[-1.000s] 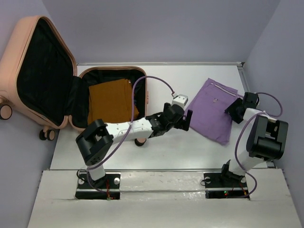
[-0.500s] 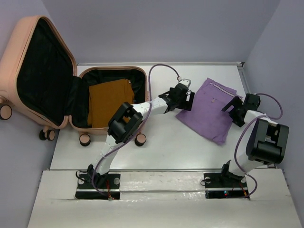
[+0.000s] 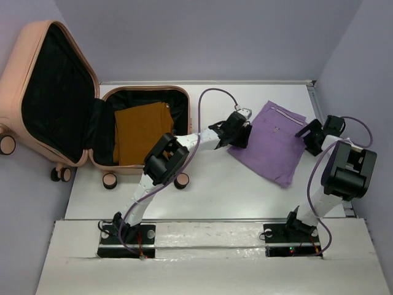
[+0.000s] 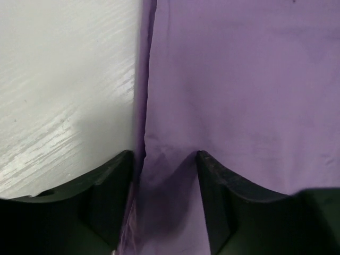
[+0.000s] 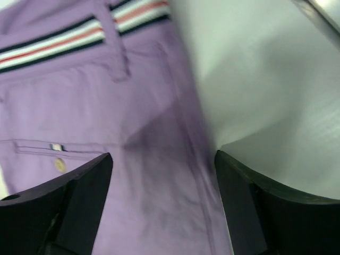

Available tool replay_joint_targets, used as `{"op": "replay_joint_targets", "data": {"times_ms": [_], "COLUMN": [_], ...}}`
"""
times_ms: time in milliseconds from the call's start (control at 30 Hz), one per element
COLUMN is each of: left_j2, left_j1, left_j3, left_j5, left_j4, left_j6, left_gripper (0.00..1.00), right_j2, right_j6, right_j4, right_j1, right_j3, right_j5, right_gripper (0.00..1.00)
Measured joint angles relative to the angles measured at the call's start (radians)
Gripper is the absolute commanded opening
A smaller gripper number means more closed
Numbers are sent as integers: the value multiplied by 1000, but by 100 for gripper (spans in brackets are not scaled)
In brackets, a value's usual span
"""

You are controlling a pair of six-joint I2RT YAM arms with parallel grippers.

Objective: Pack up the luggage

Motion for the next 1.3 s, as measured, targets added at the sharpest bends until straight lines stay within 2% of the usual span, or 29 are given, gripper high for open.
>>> {"op": "replay_joint_targets", "data": {"times_ms": [133, 200, 233, 267, 300, 333, 367, 400, 500, 600, 733, 900, 1100, 1233, 1300], "left_j2": [-1, -4, -5, -8, -10, -12, -16, -24, -50, -92, -177, -313, -537, -688, -765], "left_j1": [0, 0, 1, 2, 5, 6, 9, 11, 16, 19, 21, 24, 55, 129, 202], "left_j3": [-29, -44, -50, -58, -65, -71, -84, -99, -142, -202, -286, -323, -323, -323, -323], "left_j5": [14, 22, 26, 31, 36, 44, 49, 54, 66, 68, 64, 72, 73, 71, 73], "left_j4": [44, 64, 69, 78, 84, 92, 101, 112, 131, 138, 99, 61, 21, -41, -73], "left_j6": [-4, -7, -8, -10, -14, -19, -21, -23, -33, -43, -52, -68, -72, -71, -70], "left_gripper": [36, 29, 21, 17, 12, 6, 6, 6, 6, 6, 6, 6, 6, 6, 6], "right_j2": [69, 90, 105, 116, 121, 134, 140, 150, 149, 116, 2, -180, -353, -365, -340], "right_j6": [4, 11, 15, 21, 24, 29, 29, 40, 60, 101, 174, 239, 270, 292, 304], "right_j4": [41, 53, 69, 78, 82, 98, 103, 124, 163, 273, 359, 388, 370, 339, 315], "right_j1": [-2, -4, -8, -9, -11, -14, -15, -18, -26, -26, -26, 1, 143, 274, 365], "right_j3": [51, 60, 63, 63, 63, 58, 53, 36, 5, -83, -219, -266, -208, -75, 37], "right_j5": [-118, -160, -201, -226, -240, -272, -281, -309, -356, -402, -462, -531, -528, -503, -476], "right_gripper": [68, 58, 54, 39, 29, 22, 12, 8, 7, 7, 7, 7, 7, 7, 7]}}
